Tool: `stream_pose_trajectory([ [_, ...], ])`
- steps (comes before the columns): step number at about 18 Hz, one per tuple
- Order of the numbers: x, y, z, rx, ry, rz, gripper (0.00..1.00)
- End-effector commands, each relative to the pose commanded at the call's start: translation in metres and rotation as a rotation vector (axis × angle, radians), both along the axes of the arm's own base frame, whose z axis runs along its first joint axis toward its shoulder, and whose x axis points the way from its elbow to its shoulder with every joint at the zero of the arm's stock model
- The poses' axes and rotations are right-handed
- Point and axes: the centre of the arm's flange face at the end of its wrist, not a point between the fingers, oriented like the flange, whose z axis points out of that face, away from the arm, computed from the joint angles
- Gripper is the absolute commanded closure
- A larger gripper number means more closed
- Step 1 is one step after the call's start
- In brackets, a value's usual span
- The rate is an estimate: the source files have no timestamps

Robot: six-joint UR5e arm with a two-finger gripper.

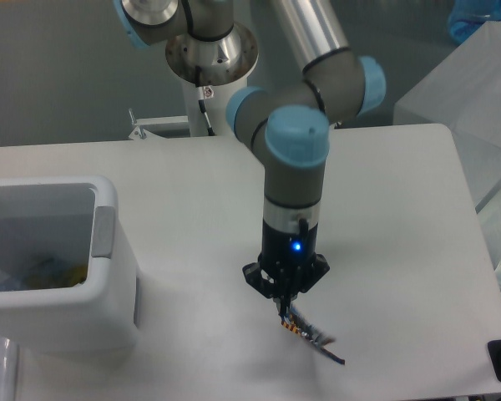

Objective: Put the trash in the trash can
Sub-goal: 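Lift the wrapper and carry it over the trash bin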

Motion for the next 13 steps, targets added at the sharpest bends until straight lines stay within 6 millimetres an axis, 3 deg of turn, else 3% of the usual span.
stream_pose_trajectory([
  [3,0.013,-0.003,0.047,0.072,0.01,0.038,1.0],
  [7,0.046,-0.017,0.108,0.185,-0.008,0.066,1.0],
  [10,0.076,-0.02,0.146,0.255,-0.011,0.047,1.0],
  [13,0.117,-0.023,0.181,0.312,-0.005,-0.002,1.0],
])
